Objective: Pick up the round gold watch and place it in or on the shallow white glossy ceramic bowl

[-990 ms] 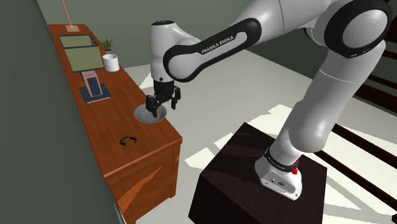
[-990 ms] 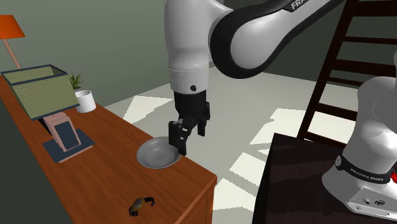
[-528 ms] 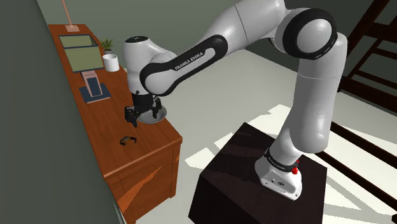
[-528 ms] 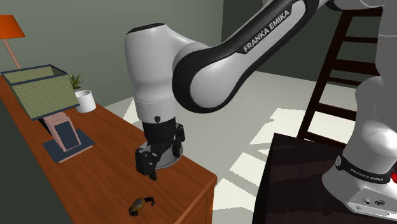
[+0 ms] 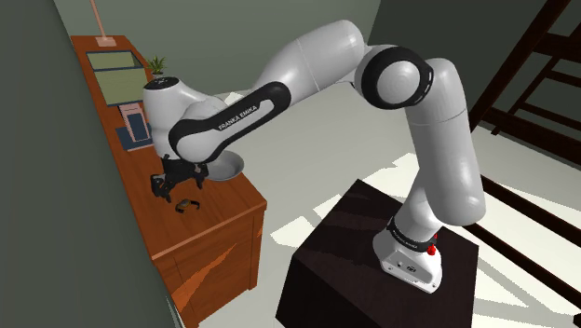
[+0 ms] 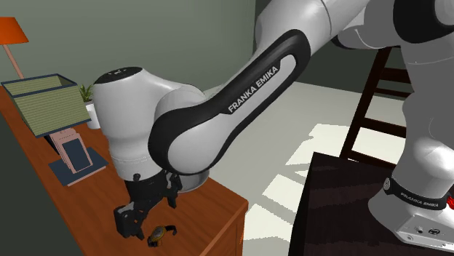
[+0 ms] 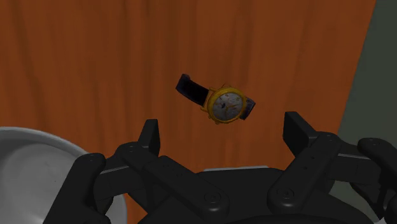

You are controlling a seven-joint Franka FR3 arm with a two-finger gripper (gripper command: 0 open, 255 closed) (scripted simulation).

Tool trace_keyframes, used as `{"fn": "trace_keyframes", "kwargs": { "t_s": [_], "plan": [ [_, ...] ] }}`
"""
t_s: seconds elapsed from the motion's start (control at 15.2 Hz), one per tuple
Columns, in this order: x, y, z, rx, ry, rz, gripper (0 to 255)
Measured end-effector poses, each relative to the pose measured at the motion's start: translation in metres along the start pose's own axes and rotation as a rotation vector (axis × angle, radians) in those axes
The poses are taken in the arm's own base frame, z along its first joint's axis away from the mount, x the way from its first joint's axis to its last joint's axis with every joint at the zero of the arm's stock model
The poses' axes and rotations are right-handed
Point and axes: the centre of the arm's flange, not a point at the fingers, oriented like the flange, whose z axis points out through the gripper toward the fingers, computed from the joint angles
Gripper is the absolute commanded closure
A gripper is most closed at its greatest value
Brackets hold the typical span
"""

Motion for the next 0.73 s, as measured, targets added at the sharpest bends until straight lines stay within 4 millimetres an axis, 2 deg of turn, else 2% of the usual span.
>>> {"fn": "trace_keyframes", "kwargs": {
  "t_s": [0.46, 0.73],
  "plan": [
    [0.002, -0.004, 0.036, 0.0, 0.002, 0.001, 0],
    [0.003, -0.004, 0.041, 0.0, 0.002, 0.001, 0]
  ]
}}
